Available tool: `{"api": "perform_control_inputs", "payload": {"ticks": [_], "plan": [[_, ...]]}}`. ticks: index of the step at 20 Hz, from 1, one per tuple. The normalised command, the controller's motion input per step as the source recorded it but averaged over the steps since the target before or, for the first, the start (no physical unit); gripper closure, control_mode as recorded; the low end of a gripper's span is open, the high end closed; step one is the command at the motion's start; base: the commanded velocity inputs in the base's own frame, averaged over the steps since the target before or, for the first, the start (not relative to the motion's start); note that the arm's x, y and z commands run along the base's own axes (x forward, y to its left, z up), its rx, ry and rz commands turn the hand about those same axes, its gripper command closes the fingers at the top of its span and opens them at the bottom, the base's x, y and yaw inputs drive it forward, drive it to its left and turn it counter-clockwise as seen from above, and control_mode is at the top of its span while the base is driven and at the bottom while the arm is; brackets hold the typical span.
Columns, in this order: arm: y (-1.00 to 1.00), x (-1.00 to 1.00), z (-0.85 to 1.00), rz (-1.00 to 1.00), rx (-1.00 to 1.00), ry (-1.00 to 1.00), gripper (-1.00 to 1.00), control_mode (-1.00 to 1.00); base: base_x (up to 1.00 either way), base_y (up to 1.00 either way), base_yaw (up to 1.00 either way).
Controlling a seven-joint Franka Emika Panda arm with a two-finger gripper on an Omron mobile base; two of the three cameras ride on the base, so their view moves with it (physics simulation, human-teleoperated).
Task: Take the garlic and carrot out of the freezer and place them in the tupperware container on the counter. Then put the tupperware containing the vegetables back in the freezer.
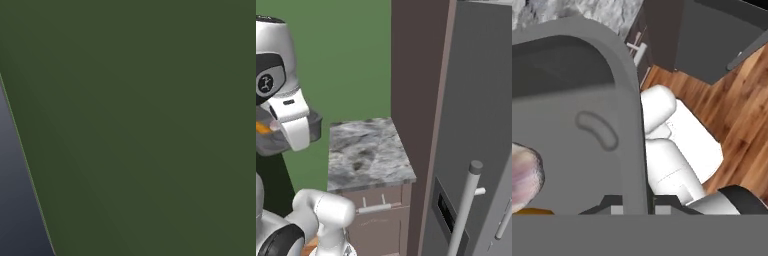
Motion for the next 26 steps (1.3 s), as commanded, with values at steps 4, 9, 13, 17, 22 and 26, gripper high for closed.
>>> {"api": "perform_control_inputs", "payload": {"ticks": [4, 9, 13, 17, 22, 26], "plan": [[0.0, 0.0, 0.0, 0.0, 0.0, 0.0, 1.0, 1.0, -0.39, 0.28, -0.03], [0.0, 0.0, 0.0, 0.0, 0.0, 0.0, 1.0, 1.0, -0.97, 0.35, -0.06], [0.0, 0.0, 0.0, 0.0, 0.0, 0.0, 1.0, 1.0, -1.0, 0.15, -0.17], [0.0, 0.0, 0.0, 0.0, 0.0, 0.0, 1.0, 1.0, -0.94, -0.26, -0.27], [0.0, 0.0, 0.0, 0.0, 0.0, 0.0, 1.0, 1.0, -0.32, -0.95, -0.3], [0.0, 0.0, 0.0, 0.0, 0.0, 0.0, 1.0, 1.0, -0.02, -1.0, -0.25]]}}
